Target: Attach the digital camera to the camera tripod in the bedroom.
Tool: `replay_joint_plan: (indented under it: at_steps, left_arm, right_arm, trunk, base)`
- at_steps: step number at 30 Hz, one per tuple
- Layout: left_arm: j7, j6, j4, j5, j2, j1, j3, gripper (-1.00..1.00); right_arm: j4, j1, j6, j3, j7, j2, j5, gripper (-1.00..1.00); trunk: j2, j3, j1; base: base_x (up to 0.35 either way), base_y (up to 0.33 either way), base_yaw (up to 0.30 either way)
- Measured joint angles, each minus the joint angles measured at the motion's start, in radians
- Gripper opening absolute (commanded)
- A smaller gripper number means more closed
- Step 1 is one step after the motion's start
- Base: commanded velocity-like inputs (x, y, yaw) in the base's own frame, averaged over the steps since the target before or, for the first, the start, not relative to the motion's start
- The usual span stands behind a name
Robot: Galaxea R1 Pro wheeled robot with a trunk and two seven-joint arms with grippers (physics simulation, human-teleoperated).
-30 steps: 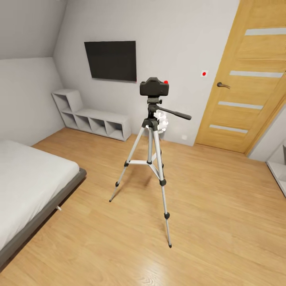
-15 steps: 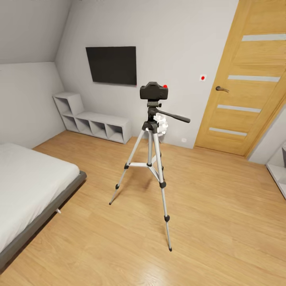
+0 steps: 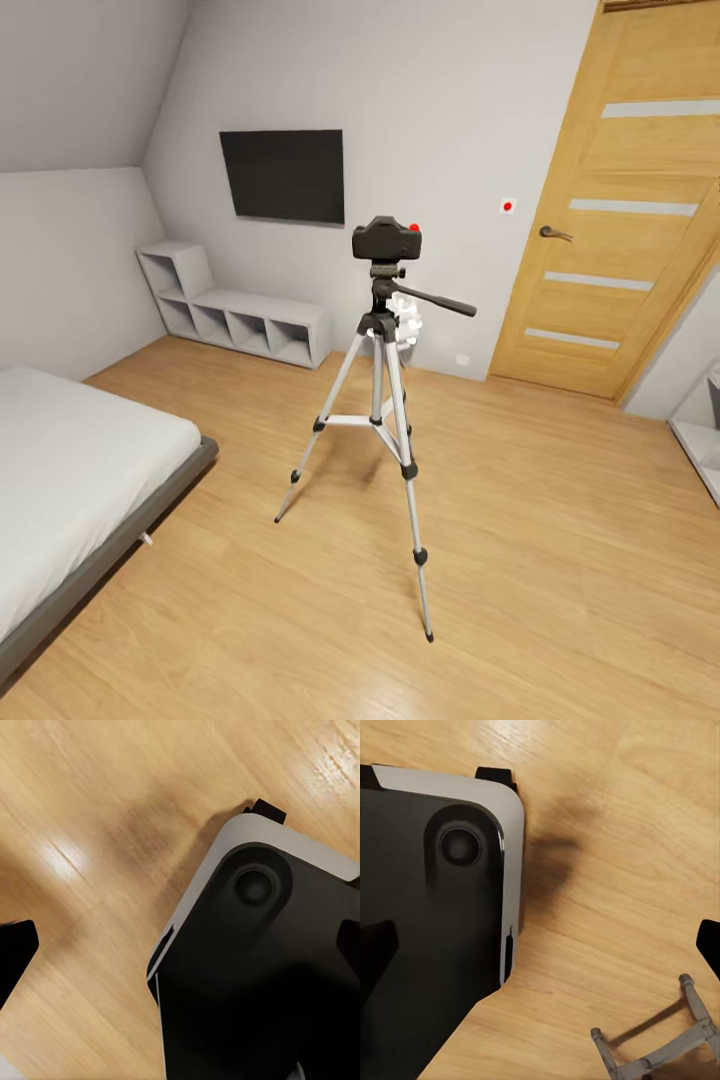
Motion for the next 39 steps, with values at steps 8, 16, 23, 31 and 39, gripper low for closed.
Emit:
replay_joint_plan:
  at_steps: [8, 16, 23, 31, 39]
  left_arm:
    - [0.000, 0.000, 0.000, -0.002, 0.000, 0.000, -0.003, 1.00]
    - [0.000, -0.001, 0.000, -0.003, 0.000, 0.000, -0.003, 1.00]
    - [0.000, 0.000, 0.000, -0.003, 0.000, 0.000, -0.001, 1.00]
    - [0.000, 0.000, 0.000, -0.003, 0.000, 0.000, -0.002, 1.00]
    - [0.000, -0.001, 0.000, -0.003, 0.000, 0.000, -0.002, 1.00]
  right_arm:
    - [0.000, 0.000, 0.000, 0.000, 0.000, 0.001, 0.000, 1.00]
    - [0.000, 0.000, -0.001, 0.000, 0.000, 0.001, 0.000, 1.00]
    - [0.000, 0.000, -0.001, 0.000, 0.000, 0.001, 0.000, 1.00]
    - [0.000, 0.000, -0.002, 0.000, 0.001, 0.001, 0.000, 1.00]
    - [0.000, 0.000, -0.003, 0.000, 0.001, 0.001, 0.001, 1.00]
  trunk:
    - [0.000, 0.013, 0.000]
    - [0.000, 0.026, 0.000]
    - [0.000, 0.037, 0.000]
    - [0.000, 0.050, 0.000]
    - [0.000, 0.062, 0.000]
  base:
    - [0.000, 0.000, 0.000]
    - [0.000, 0.000, 0.000]
    - [0.000, 0.000, 0.000]
    - [0.000, 0.000, 0.000]
    - [0.000, 0.000, 0.000]
